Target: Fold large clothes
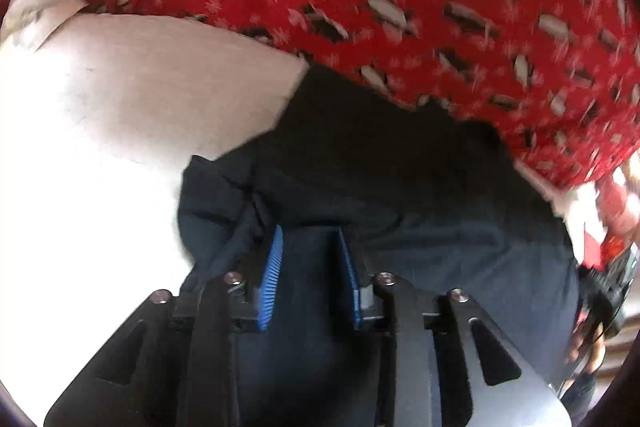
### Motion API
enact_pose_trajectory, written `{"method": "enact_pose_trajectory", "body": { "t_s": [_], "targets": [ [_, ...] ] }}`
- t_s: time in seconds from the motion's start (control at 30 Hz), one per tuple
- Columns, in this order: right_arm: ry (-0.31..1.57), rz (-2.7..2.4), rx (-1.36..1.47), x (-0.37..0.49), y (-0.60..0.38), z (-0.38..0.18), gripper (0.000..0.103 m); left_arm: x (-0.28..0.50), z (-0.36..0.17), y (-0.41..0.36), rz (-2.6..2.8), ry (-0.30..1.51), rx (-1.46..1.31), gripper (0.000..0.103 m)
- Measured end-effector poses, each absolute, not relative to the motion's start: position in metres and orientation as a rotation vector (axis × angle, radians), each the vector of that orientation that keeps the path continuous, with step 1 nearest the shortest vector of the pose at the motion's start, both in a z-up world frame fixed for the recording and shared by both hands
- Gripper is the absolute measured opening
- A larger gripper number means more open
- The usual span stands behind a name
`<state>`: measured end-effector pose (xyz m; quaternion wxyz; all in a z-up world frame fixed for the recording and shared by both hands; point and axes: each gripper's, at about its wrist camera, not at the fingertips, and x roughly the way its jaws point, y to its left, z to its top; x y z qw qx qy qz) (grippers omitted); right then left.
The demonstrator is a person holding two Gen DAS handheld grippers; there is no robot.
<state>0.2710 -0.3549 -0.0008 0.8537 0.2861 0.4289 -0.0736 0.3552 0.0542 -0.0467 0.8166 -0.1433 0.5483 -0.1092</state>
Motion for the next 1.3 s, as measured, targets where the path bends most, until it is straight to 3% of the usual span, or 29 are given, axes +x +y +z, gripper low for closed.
{"method": "enact_pose_trajectory", "body": {
  "t_s": [0.1,0.17,0.23,0.27,0.33,0.37,0.43,0.47,0.6,0.73,0.77,0.83,0.9,0.97,1.17,1.27,1.3],
  "targets": [
    [0.819,-0.142,0.649,0.243,-0.361,0.019,0.025,0.340,-0.031,0.072,-0.262,1.172,-0.385,0.026],
    [0.794,-0.124,0.685,0.210,-0.368,0.029,0.055,0.318,-0.019,0.078,-0.316,1.146,-0.427,0.026],
    [0.775,-0.107,0.693,0.171,-0.367,0.028,0.061,0.288,-0.009,0.081,-0.367,1.108,-0.447,0.033],
    [0.793,-0.119,0.679,0.154,-0.363,0.023,0.062,0.275,-0.010,0.083,-0.378,1.087,-0.454,0.044],
    [0.834,-0.125,0.651,0.119,-0.358,0.007,0.061,0.258,-0.017,0.078,-0.365,1.080,-0.451,0.048],
    [0.859,-0.136,0.640,0.111,-0.350,-0.002,0.050,0.253,-0.025,0.076,-0.350,1.098,-0.437,0.048],
    [0.848,-0.060,0.595,0.098,-0.337,-0.002,0.005,0.250,-0.040,0.081,-0.314,1.146,-0.440,0.048],
    [0.831,-0.055,0.550,0.096,-0.334,0.010,0.002,0.249,-0.046,0.084,-0.308,1.154,-0.456,0.047],
    [0.699,-0.067,0.563,0.077,-0.339,0.040,0.001,0.242,-0.046,0.094,-0.302,1.157,-0.470,0.047],
    [0.913,-0.140,0.498,0.099,-0.341,-0.006,0.003,0.238,-0.049,0.100,-0.305,1.165,-0.446,0.046],
    [0.940,-0.154,0.510,0.099,-0.339,-0.016,0.004,0.235,-0.046,0.103,-0.304,1.170,-0.446,0.046],
    [0.910,-0.196,0.587,0.097,-0.341,-0.005,0.022,0.225,-0.033,0.110,-0.311,1.156,-0.470,0.044],
    [0.818,-0.237,0.620,0.089,-0.348,0.020,0.025,0.221,-0.019,0.105,-0.352,1.120,-0.500,0.044],
    [0.696,-0.182,0.581,0.091,-0.346,0.053,0.038,0.220,-0.003,0.099,-0.374,1.085,-0.508,0.044],
    [0.646,-0.074,0.387,0.157,-0.280,0.069,0.039,0.249,-0.017,0.061,-0.326,1.111,-0.445,0.047],
    [0.673,-0.130,0.278,0.188,-0.268,0.042,0.045,0.259,-0.050,0.066,-0.293,1.149,-0.432,0.043],
    [0.765,-0.176,0.249,0.209,-0.266,0.020,0.044,0.259,-0.052,0.069,-0.304,1.130,-0.438,0.042]
  ]
}}
